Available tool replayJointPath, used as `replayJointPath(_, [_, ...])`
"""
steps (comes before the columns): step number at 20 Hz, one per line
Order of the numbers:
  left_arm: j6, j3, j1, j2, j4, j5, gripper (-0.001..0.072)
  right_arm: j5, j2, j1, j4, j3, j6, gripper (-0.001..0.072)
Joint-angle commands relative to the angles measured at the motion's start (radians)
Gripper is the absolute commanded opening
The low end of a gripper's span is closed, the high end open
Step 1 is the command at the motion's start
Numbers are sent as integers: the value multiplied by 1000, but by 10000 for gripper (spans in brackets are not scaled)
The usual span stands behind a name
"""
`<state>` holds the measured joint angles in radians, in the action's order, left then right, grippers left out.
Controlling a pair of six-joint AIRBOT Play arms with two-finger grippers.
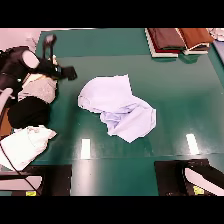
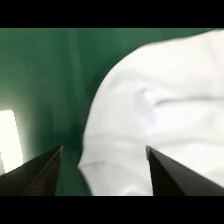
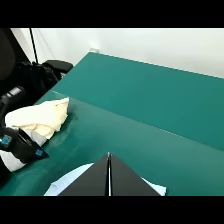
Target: Fold the shirts.
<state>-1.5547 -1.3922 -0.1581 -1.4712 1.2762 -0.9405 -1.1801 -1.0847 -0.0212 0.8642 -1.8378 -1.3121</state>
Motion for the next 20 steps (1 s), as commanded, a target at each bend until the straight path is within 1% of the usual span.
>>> replayJointPath(1, [22,58,58,-130,-90,-6,622,-21,0,1,-1,0,0,15])
replayJointPath(4, [59,60,58,-214,-188,18,621,-21,0,1,-1,0,-1,15])
replayJointPath(6, [111,60,49,-240,-265,26,621,-21,0,1,-1,1,-1,15])
replayJointPath(9, [146,61,6,-245,-275,58,620,-25,0,1,0,1,-1,15])
replayJointPath(10, [149,61,-8,-245,-278,70,570,-35,0,1,0,1,-1,15])
replayJointPath(11, [149,60,-11,-244,-290,76,311,-57,0,1,0,1,-1,15])
replayJointPath(12, [149,55,-8,-240,-305,74,72,-88,0,0,5,1,0,15])
replayJointPath(13, [150,31,-4,-235,-295,60,24,-134,-3,-13,12,1,-1,15])
replayJointPath(14, [151,-4,1,-231,-285,39,23,-195,-10,-29,31,1,-8,15])
replayJointPath(16, [158,-78,9,-203,-270,20,23,-369,-43,-69,103,8,-78,15])
replayJointPath(17, [171,-116,9,-185,-262,14,23,-433,-53,-90,136,51,-101,15])
replayJointPath(18, [177,-147,9,-170,-252,11,23,-459,-56,-111,162,126,-103,15])
replayJointPath(20, [177,-196,9,-151,-250,12,23,-428,-41,-147,202,329,-103,15])
